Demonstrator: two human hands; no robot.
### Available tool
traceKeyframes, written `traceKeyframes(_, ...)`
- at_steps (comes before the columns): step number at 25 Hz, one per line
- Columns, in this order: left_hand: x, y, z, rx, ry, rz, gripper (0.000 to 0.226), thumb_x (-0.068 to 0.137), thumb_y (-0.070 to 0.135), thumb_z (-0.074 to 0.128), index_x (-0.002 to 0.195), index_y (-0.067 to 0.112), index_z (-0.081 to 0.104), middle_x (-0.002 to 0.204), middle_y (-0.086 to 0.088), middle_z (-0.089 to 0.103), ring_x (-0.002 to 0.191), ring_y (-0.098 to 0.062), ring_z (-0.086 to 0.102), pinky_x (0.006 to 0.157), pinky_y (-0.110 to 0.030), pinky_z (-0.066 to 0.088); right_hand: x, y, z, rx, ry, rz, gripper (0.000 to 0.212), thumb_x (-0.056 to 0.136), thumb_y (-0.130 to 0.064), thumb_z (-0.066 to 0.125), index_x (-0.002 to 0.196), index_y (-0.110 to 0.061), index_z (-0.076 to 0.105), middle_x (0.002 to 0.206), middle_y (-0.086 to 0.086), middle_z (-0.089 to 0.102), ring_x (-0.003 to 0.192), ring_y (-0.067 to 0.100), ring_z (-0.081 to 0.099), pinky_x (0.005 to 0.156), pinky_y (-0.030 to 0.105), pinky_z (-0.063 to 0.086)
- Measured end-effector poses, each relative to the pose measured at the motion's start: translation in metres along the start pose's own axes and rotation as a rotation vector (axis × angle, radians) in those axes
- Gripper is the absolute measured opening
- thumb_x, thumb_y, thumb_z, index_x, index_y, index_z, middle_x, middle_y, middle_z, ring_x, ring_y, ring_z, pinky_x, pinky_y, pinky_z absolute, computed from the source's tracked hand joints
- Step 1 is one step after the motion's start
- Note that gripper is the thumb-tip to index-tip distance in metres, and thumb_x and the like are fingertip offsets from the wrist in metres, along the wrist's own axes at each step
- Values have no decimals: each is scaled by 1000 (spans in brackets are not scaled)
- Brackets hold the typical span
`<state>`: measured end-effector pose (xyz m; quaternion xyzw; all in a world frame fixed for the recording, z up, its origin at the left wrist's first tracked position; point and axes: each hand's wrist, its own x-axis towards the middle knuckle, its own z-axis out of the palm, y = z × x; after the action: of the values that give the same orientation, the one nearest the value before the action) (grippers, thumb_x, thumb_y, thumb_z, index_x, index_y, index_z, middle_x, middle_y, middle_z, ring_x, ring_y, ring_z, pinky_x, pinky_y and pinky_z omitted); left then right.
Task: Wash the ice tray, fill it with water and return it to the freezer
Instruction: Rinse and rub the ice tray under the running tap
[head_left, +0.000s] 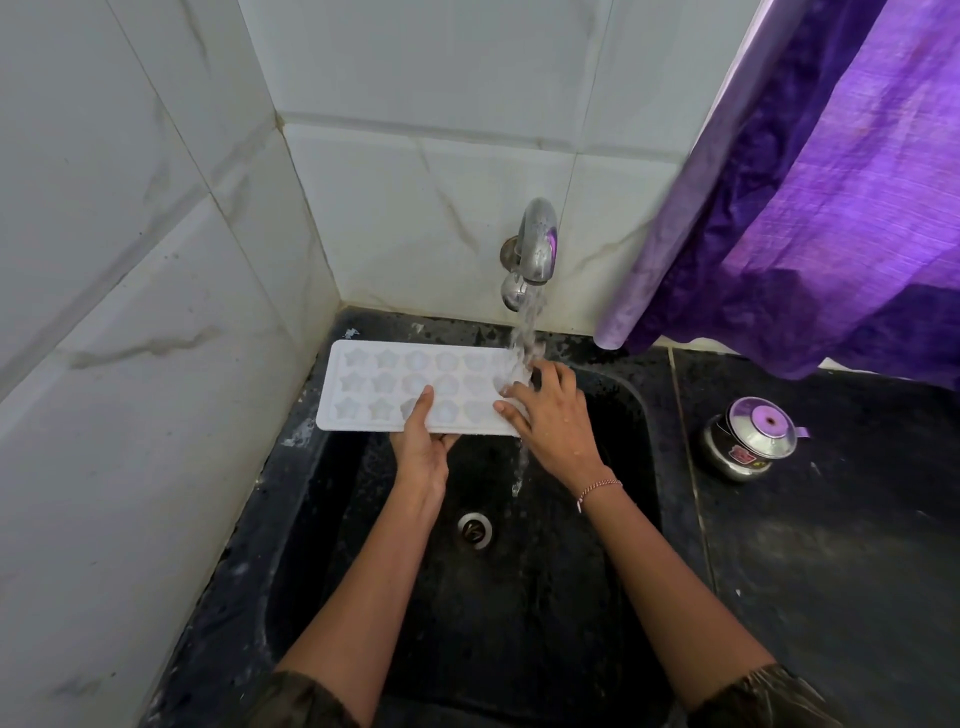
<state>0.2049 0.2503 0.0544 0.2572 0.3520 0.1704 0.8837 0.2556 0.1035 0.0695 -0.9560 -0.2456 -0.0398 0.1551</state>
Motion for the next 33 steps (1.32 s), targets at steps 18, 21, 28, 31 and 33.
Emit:
traceKeyframes(18, 11, -12, 9, 139, -11, -55, 51, 86, 22, 66, 133, 15, 47, 122, -11, 63, 110, -27, 62, 74, -40, 57, -24, 19, 8, -40, 51, -195, 39, 89, -50, 41, 102, -18, 60, 122, 6, 51, 112, 23, 40, 90, 39, 47)
traceKeyframes(21, 2, -24, -3, 190, -8, -117, 49, 85, 21, 66, 132, 15, 49, 122, -11, 63, 109, -28, 62, 73, -41, 57, -29, 22, -1, 153, 14, -120, 52, 88, -61, 35, 103, -17, 57, 114, 0, 48, 108, 15, 39, 94, 30, 37)
traceKeyframes(28, -18, -39, -13, 231, -42, -125, 50, 84, 15, 66, 132, 16, 50, 122, -10, 63, 109, -27, 62, 80, -44, 56, -16, 13, 4, -31, -64, -71, 69, 90, -64, 19, 121, -16, 58, 124, 3, 47, 122, 22, 37, 104, 38, 36)
traceKeyframes(31, -16, -32, -12, 199, -30, -68, 49, 85, 16, 67, 131, 19, 49, 122, -7, 63, 109, -25, 63, 81, -45, 56, -6, 9, 4, -24, 58, 26, 58, 92, -58, 27, 110, -15, 62, 118, 6, 47, 114, 24, 40, 94, 40, 42)
traceKeyframes(33, -14, -26, -12, 172, -12, -41, 48, 85, 16, 66, 129, 20, 50, 122, -8, 64, 108, -25, 63, 79, -44, 56, 1, 7, 6, -45, 15, -12, 54, 93, -56, 31, 118, -18, 61, 128, 7, 44, 120, 26, 37, 98, 42, 39)
